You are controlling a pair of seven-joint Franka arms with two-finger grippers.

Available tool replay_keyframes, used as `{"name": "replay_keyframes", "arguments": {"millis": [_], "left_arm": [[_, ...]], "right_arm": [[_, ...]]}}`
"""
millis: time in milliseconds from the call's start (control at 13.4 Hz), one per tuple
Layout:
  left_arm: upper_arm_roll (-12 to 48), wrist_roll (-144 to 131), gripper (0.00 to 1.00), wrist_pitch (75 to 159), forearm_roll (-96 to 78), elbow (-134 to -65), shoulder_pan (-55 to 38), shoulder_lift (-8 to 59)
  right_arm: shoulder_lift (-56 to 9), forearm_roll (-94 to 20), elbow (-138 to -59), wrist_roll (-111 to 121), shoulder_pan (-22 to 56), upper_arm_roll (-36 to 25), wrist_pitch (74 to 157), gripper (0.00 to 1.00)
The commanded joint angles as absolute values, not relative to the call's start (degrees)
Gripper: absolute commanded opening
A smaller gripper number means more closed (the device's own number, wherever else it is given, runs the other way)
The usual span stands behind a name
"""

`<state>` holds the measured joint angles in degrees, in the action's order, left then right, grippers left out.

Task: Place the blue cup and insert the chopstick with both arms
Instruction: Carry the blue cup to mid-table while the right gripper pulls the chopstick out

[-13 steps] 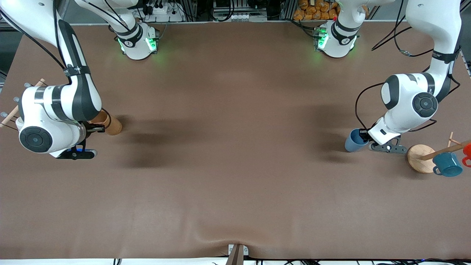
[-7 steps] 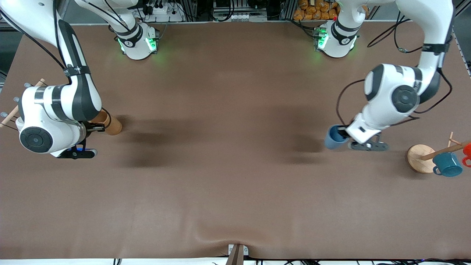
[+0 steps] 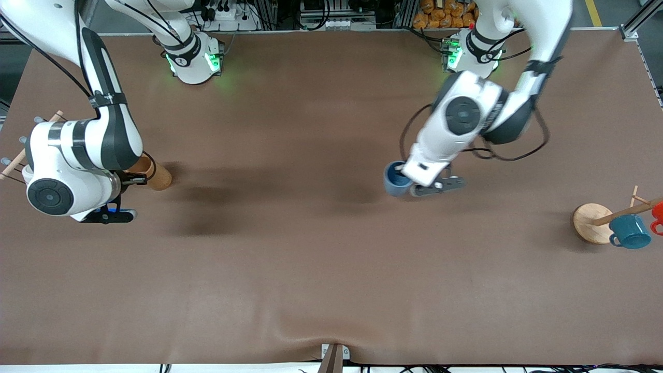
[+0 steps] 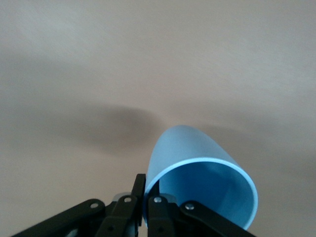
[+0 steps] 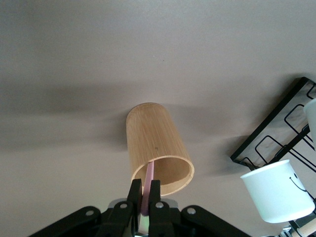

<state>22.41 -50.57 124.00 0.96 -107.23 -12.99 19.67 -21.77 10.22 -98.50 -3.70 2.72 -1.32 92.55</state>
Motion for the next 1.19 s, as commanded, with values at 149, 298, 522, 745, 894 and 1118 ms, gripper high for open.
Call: {"name": "replay_keyframes", "arguments": {"millis": [149, 298, 522, 745, 894, 1118], "left_arm": [[21.8, -64.4, 0.0, 122.7, 2.3, -95.5, -21.4, 29.4], [21.6, -69.4, 0.0, 122.7, 3.9, -92.8, -24.4, 32.8], [21.5, -76.6, 0.0, 123.1, 8.0, -90.3, -28.2, 36.7], [21.5, -79.9, 0.0, 123.2, 8.7, -89.1, -29.9, 37.7], [21.4, -81.0, 0.0, 123.4, 9.0, -89.0, -31.1, 39.2], [21.4, -81.6, 0.0, 125.0, 10.2, -89.0, -31.2, 40.3]], "right_arm": [[-21.6, 11.3, -97.9, -2.8, 2.6, -1.1, 91.7, 0.0], [-21.4, 11.3, -97.4, -2.8, 2.7, -1.1, 90.8, 0.0], [-21.3, 11.3, -96.0, -2.8, 3.0, -1.1, 89.3, 0.0], [-20.8, 11.3, -94.8, -2.8, 3.0, -1.1, 88.3, 0.0], [-20.8, 11.3, -92.4, -2.8, 3.3, -1.1, 86.3, 0.0], [-20.9, 11.3, -89.1, -2.8, 3.5, -1.1, 83.6, 0.0]]}}
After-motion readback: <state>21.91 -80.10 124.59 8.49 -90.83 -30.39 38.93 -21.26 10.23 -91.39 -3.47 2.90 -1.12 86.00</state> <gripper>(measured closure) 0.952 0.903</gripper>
